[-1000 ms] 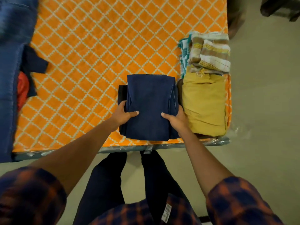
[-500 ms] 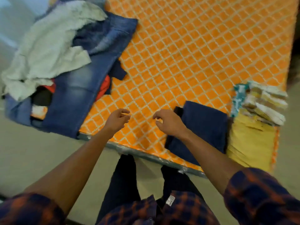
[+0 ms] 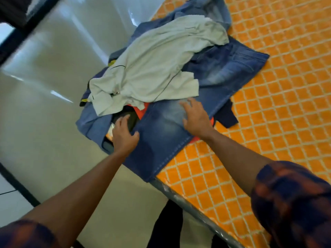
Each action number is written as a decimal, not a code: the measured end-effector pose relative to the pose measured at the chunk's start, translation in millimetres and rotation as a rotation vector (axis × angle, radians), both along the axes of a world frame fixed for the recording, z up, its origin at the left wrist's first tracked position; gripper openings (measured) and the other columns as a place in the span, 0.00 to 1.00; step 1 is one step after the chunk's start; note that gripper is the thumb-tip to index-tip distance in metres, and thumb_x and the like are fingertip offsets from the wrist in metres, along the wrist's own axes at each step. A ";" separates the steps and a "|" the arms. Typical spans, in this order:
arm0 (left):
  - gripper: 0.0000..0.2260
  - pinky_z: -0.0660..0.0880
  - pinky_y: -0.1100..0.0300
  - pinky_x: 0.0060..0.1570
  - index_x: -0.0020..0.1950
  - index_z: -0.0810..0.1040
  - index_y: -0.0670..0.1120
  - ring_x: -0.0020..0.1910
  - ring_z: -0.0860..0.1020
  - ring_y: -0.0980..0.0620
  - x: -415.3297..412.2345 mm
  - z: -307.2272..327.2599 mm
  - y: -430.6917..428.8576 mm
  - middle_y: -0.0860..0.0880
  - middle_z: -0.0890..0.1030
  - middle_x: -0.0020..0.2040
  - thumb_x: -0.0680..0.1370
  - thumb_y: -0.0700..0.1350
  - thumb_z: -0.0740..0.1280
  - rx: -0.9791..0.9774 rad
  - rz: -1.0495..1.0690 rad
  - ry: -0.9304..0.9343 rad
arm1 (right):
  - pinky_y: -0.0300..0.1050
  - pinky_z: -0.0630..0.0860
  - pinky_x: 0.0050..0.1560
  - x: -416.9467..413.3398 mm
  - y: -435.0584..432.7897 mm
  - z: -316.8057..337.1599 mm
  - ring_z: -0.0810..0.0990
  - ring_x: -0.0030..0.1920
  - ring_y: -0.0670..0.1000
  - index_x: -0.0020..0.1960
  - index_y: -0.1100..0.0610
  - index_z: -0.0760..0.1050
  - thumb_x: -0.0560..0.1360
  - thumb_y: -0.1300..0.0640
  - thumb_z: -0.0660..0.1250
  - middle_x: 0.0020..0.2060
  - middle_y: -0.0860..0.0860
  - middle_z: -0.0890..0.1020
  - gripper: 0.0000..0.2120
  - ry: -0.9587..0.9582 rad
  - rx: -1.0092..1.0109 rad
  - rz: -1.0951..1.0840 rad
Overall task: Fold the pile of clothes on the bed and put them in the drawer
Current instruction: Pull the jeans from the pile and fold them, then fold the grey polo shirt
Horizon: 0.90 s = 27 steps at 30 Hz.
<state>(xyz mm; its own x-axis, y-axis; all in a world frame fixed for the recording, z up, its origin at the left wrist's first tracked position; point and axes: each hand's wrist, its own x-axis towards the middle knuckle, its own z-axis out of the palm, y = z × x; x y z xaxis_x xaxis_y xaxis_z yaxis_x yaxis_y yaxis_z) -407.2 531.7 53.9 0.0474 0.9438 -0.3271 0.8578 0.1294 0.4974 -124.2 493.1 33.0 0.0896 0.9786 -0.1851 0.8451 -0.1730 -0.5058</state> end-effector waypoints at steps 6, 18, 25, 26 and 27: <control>0.42 0.68 0.42 0.68 0.81 0.56 0.51 0.75 0.62 0.39 -2.7 -35.9 113.8 0.43 0.59 0.79 0.71 0.43 0.73 0.047 -0.083 0.054 | 0.61 0.70 0.60 -19.1 105.6 -16.2 0.61 0.75 0.59 0.77 0.46 0.63 0.74 0.53 0.72 0.79 0.54 0.59 0.34 -0.272 -0.055 0.125; 0.35 0.70 0.42 0.62 0.72 0.66 0.54 0.66 0.69 0.38 -20.7 -42.6 169.6 0.44 0.70 0.66 0.66 0.57 0.72 0.147 -0.149 0.029 | 0.53 0.67 0.45 -23.0 130.7 -20.6 0.77 0.42 0.60 0.45 0.58 0.75 0.76 0.58 0.61 0.41 0.55 0.79 0.05 -0.221 0.256 0.326; 0.22 0.54 0.32 0.70 0.58 0.83 0.56 0.72 0.69 0.45 -7.0 -35.7 134.5 0.49 0.79 0.64 0.66 0.60 0.65 0.246 -0.787 0.184 | 0.58 0.70 0.37 -67.9 26.5 16.9 0.74 0.34 0.62 0.46 0.54 0.65 0.83 0.44 0.47 0.31 0.54 0.73 0.17 0.144 -0.074 0.300; 0.21 0.51 0.31 0.72 0.57 0.83 0.56 0.70 0.71 0.46 -4.1 -33.3 122.6 0.51 0.79 0.61 0.67 0.60 0.64 0.178 -0.833 0.219 | 0.58 0.70 0.37 -71.3 13.4 21.3 0.73 0.33 0.59 0.44 0.52 0.64 0.83 0.44 0.48 0.30 0.51 0.72 0.16 0.194 -0.091 0.240; 0.22 0.49 0.31 0.73 0.57 0.82 0.56 0.68 0.72 0.48 -0.7 -32.1 111.4 0.52 0.79 0.59 0.68 0.61 0.61 0.114 -0.875 0.254 | 0.57 0.70 0.36 -73.9 5.2 24.0 0.73 0.33 0.56 0.42 0.51 0.63 0.83 0.43 0.49 0.29 0.49 0.70 0.16 0.241 -0.099 0.161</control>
